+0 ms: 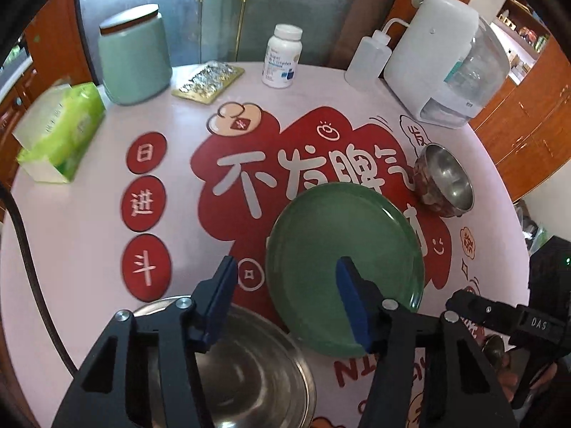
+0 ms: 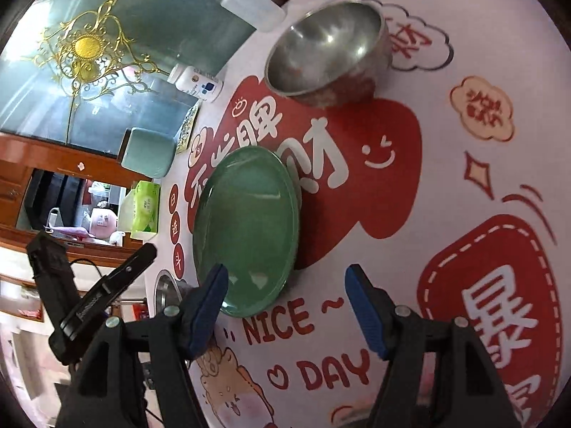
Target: Organize plates and bowls
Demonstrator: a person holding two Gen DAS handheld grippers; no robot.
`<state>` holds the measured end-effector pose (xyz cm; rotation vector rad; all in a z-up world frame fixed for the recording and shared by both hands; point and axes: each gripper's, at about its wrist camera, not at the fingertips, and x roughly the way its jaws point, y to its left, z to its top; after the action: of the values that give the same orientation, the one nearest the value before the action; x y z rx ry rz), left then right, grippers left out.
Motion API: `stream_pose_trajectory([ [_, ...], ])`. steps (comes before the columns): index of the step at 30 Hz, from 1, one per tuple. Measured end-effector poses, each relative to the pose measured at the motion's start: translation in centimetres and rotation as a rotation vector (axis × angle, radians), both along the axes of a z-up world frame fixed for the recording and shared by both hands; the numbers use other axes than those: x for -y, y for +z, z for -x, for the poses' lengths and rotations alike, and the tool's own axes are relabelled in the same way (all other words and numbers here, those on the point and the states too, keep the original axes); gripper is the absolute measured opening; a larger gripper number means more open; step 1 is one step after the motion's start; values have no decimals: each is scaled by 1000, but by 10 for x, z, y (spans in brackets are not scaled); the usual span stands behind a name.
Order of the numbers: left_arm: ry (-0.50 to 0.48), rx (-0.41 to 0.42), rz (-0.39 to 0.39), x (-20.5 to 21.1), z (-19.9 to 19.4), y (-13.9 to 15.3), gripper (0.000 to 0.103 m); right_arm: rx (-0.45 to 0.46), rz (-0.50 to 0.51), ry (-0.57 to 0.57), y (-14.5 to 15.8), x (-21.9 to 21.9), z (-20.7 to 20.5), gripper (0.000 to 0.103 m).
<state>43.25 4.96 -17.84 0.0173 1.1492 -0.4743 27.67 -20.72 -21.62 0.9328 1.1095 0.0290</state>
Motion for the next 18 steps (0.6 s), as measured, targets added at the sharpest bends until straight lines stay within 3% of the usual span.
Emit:
stream_pose_trajectory([
  [3,-5,-21,22,3,-5,-11,41,-13,-5,5,-7,-1,-5,68],
  [7,-2,-51,22,6,-10,-24,35,-13,-16,13,-12,-3,-8,66],
  [18,-2,-75,8,8,-18,-41,26,-32,1,39,-24,-7,-17,36],
])
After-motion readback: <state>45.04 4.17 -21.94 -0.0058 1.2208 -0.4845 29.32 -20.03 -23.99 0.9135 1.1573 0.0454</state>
